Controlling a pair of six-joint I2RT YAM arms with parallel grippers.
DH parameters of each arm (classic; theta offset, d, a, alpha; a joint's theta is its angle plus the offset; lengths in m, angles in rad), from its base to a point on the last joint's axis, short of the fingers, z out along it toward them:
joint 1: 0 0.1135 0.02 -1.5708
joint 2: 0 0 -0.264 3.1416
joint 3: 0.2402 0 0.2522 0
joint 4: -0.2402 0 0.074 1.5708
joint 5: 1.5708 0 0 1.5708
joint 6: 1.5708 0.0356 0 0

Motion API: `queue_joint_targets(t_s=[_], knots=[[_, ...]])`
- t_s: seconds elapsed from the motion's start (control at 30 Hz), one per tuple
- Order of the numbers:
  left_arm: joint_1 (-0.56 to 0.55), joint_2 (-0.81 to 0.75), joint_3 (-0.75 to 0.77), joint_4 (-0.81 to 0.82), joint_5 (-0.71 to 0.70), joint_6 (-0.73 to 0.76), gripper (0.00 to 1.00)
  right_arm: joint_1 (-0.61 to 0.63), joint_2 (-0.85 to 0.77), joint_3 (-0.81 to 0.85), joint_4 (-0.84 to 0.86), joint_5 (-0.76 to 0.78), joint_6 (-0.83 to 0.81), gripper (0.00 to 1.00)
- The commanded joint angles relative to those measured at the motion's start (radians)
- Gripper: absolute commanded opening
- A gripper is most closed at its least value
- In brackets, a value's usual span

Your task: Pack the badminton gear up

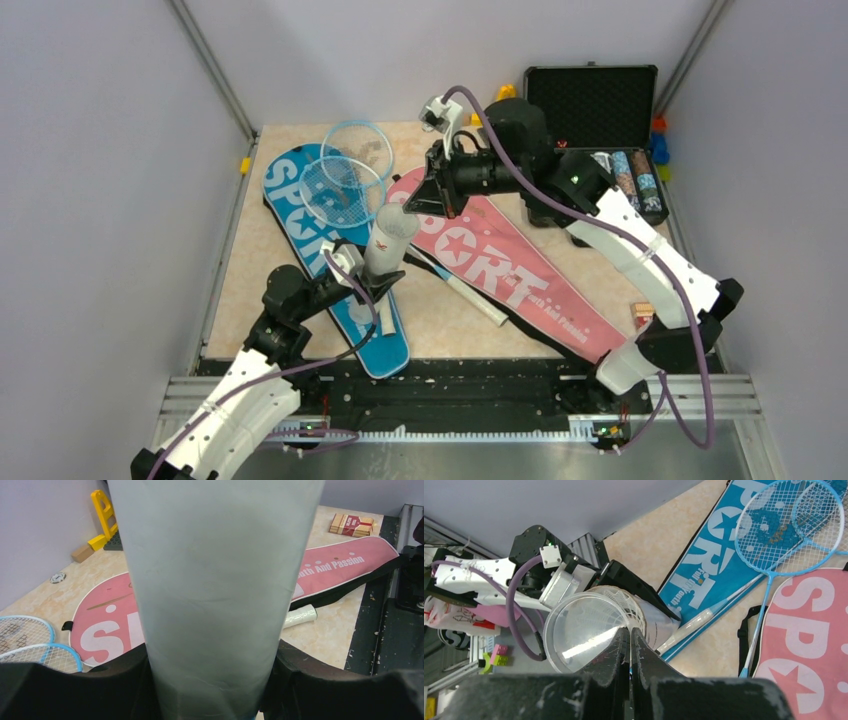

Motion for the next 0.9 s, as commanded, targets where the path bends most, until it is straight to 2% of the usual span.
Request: queue_joint_targets(t_s=[0.0,0.3,0.5,0.73,0.87], knots=[[0.000,0.003,0.024,0.012,-0.006,-0.015,0.43,0.034,0.002,0.056,-0.042,-0.006,-0.043,0.00],[-0.001,-0.006,0.022,0.011,0.004,-0.015,0.43,0.089,0.051,0.145,-0.094,0.153,-0.093,0.00],[0.000,-0.016,0.017,0.012,0.013,-0.010,0.43,0.092,0.052,0.149,-0.099,0.266,-0.096,0.00],[-0.001,-0.024,0.015,0.009,0.002,-0.010,0.44,0.091,0.047,0.133,-0.132,0.295,-0.121,0.00],[-0.001,-0.027,0.015,0.007,0.003,-0.008,0.46,0.101,0.040,0.122,-0.130,0.384,-0.174,0.00]])
